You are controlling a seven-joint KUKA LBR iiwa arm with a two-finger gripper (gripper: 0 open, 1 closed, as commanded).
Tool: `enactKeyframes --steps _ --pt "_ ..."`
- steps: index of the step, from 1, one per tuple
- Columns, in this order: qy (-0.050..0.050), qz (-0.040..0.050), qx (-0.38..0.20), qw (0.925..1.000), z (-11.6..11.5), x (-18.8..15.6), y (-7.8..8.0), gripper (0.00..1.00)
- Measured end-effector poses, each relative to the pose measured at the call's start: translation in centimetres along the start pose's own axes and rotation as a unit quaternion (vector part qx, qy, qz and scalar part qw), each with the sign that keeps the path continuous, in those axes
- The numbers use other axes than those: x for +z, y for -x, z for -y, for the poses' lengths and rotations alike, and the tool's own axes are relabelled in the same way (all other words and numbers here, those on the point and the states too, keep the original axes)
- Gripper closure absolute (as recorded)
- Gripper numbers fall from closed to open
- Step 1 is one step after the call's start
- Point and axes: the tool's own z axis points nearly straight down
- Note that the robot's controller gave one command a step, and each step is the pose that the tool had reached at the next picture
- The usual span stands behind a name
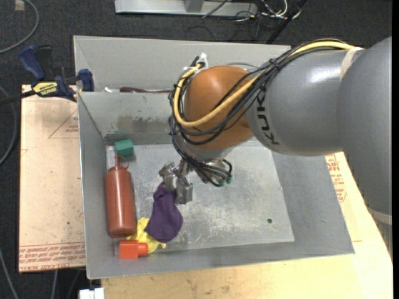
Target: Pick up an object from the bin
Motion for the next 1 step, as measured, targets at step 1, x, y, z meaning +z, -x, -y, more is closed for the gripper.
enactKeyframes --steps 1 --pt "-0.001 0.0057 0.058 0.9983 0.6 -16.67 3.71 1.0"
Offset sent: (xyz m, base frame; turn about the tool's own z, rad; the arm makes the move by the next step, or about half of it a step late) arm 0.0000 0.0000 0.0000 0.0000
